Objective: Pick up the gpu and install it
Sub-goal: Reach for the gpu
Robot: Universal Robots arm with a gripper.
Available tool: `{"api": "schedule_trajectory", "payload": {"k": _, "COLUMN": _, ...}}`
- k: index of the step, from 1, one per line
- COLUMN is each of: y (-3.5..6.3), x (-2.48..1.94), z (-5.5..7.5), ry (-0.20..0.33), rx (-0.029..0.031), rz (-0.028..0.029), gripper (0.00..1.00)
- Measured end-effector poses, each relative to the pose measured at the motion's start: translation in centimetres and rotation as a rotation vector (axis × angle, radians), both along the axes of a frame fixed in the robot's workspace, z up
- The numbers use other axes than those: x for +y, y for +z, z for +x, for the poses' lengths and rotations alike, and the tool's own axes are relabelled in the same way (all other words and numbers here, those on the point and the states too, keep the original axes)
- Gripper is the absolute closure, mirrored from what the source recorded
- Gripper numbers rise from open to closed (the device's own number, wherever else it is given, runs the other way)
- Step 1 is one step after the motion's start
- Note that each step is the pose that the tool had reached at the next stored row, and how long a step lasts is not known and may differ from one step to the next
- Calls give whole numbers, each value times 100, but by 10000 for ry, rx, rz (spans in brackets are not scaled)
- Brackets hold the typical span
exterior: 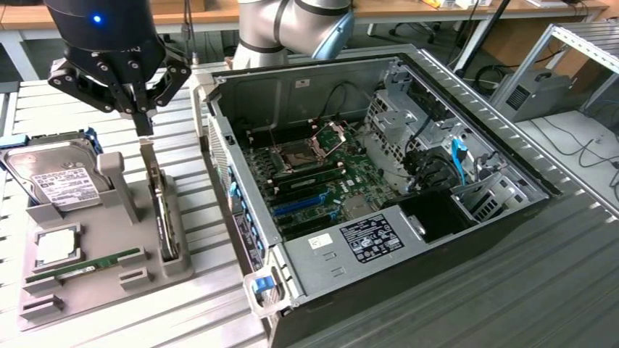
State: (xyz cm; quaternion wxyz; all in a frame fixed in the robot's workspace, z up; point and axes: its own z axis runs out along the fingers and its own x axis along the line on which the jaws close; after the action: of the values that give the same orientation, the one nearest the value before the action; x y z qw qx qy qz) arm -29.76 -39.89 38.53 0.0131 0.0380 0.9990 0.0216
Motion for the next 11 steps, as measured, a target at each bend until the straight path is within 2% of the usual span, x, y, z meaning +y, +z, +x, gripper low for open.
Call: {"api": "schedule_trajectory", "payload": {"k": 11, "y": -7, "x": 0, "z": -51, "ry": 0, "rx": 1, "rz": 0, "gripper": 89}}
